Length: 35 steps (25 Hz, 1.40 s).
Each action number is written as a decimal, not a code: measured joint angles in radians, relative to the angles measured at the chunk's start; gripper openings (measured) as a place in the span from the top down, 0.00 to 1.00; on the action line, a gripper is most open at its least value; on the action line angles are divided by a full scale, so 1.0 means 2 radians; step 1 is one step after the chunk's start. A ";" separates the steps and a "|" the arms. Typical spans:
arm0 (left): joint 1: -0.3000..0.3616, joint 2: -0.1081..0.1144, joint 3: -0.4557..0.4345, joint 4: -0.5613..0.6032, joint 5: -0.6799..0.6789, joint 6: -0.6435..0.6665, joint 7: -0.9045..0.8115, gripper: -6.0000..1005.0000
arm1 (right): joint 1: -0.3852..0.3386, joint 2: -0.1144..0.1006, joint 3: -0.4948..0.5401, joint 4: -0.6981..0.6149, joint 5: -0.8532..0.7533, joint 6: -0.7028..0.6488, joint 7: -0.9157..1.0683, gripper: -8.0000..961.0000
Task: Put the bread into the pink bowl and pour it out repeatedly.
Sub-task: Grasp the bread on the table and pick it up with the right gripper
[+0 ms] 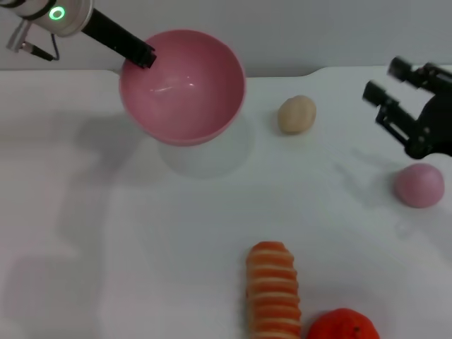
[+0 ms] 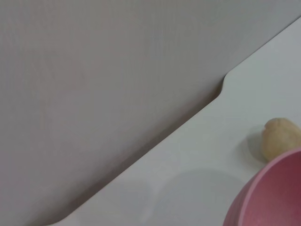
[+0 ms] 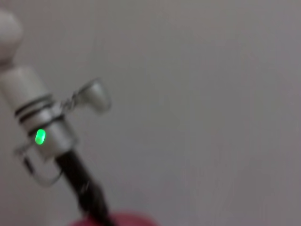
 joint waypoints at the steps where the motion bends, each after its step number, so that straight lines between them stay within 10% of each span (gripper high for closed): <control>1: 0.003 0.000 0.000 0.003 0.000 0.000 0.000 0.95 | -0.002 0.000 0.006 -0.023 -0.041 0.005 0.042 0.54; 8: 0.012 0.007 -0.001 0.003 0.003 0.003 0.000 0.95 | 0.008 -0.001 0.038 -0.158 -0.350 -0.022 0.349 0.54; 14: 0.013 0.006 0.000 0.004 0.004 0.004 0.010 0.95 | 0.084 -0.002 0.051 -0.255 -0.557 -0.173 0.537 0.54; 25: 0.015 -0.002 0.003 0.006 0.004 0.011 0.027 0.95 | 0.276 -0.001 0.028 -0.268 -0.667 -0.381 0.633 0.53; 35: 0.024 -0.007 0.002 0.006 0.003 0.018 0.032 0.95 | 0.374 0.000 -0.019 -0.127 -0.683 -0.396 0.653 0.42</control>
